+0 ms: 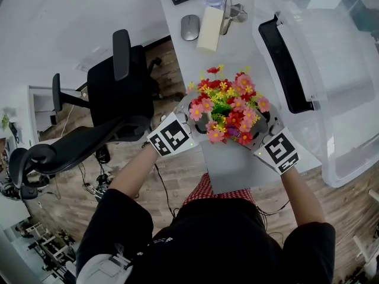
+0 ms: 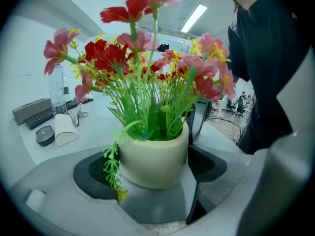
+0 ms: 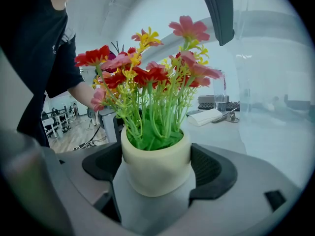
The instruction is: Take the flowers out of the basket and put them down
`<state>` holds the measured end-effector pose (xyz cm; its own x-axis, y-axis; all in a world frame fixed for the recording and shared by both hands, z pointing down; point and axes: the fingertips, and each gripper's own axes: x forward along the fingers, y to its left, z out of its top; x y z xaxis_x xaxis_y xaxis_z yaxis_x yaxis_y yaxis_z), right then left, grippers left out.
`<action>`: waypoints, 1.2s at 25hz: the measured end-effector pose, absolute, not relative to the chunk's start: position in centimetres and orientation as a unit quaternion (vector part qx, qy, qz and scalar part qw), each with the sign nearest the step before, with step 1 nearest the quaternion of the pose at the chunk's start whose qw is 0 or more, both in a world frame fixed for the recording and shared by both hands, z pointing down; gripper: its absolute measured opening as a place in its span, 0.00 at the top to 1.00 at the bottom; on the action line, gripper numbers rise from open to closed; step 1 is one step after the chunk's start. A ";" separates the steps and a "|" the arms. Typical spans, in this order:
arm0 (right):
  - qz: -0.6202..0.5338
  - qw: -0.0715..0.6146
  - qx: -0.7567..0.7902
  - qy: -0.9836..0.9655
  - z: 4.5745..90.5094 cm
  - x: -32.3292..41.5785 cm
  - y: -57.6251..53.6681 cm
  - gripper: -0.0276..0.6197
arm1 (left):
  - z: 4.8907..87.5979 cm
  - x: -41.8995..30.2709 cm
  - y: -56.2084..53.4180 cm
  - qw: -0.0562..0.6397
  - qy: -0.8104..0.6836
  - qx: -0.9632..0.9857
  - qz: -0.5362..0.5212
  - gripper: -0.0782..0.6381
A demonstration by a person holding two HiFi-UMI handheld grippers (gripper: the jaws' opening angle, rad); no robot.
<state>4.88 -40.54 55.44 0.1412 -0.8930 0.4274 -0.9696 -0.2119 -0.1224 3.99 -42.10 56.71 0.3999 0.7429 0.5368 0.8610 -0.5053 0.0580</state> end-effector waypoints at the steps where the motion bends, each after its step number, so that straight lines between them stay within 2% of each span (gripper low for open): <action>1: 0.208 0.092 0.750 -0.621 55.5 4.9 -40.5 0.28 | 56.7 4.0 -42.1 0.115 -0.483 -0.829 -0.257 0.28; 30: 0.187 0.111 0.758 -0.614 56.2 4.5 -39.7 0.28 | 57.7 3.5 -41.6 0.138 -0.469 -0.837 -0.247 0.28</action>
